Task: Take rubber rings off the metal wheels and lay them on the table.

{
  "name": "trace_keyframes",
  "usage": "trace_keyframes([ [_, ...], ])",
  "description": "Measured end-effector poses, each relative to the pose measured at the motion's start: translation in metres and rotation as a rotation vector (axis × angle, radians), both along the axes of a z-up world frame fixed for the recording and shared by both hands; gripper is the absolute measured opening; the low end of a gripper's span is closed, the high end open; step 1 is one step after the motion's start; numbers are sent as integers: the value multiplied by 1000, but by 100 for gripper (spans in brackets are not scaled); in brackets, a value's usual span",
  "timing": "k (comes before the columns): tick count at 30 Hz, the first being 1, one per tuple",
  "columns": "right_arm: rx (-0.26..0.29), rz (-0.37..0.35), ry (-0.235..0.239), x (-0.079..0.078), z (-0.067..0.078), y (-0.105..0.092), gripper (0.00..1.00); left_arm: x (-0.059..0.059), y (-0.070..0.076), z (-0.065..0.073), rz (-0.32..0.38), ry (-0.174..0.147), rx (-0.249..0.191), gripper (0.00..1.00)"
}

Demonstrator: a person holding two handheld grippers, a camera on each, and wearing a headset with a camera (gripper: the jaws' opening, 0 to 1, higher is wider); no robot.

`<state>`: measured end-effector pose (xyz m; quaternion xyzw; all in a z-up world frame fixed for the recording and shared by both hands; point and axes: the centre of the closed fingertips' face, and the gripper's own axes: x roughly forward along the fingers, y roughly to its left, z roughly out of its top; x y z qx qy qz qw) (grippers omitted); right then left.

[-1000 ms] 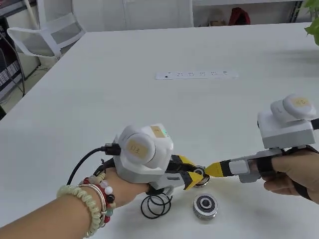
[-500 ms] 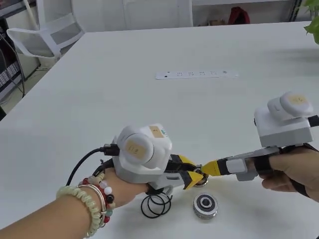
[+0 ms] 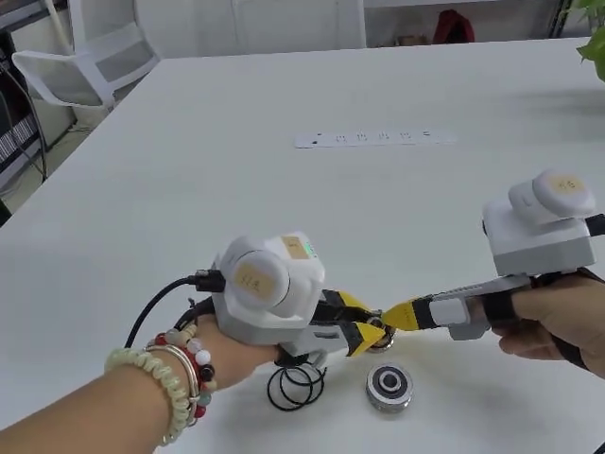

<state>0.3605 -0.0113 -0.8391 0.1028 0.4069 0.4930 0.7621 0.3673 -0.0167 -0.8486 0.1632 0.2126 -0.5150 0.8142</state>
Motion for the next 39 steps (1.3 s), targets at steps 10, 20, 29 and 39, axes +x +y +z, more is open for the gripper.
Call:
trace_keyframes([
  [10, 24, 24, -11, -3, 4, 4, 0, 0, 0, 0, -3, -3, 5, 13],
  [20, 25, 18, -14, -1, 5, 1, 0, 1, -1, 0, 9, -8, 8, 13],
  [29, -94, 45, -98, 2, -2, -2, 0, 2, -2, 0, 29, 35, 18, 14],
  [39, -94, 14, -114, 8, 3, -7, 0, -3, 2, 24, 4, 40, -9, 16],
])
